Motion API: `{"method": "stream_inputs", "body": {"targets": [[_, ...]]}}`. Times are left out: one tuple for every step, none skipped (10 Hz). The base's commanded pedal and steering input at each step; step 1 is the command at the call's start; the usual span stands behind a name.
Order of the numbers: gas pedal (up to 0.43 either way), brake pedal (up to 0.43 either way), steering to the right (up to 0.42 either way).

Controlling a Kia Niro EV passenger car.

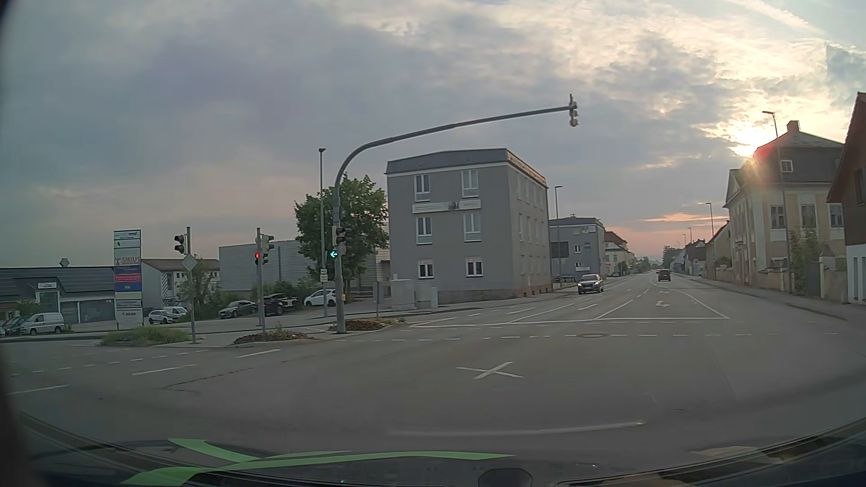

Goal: Follow the waypoints while adhering to traffic rules and regulations

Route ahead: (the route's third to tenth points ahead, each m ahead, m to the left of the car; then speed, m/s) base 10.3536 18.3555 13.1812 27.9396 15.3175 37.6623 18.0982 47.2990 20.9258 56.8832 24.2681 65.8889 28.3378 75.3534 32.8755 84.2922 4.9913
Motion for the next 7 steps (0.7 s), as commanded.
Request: {"method": "stream_inputs", "body": {"targets": [[0.028,0.0,-0.305],[0.028,0.0,-0.313],[0.028,0.0,-0.318],[0.028,0.0,-0.324],[0.028,0.0,-0.328],[0.028,0.0,-0.33],[0.028,0.0,-0.333]]}}
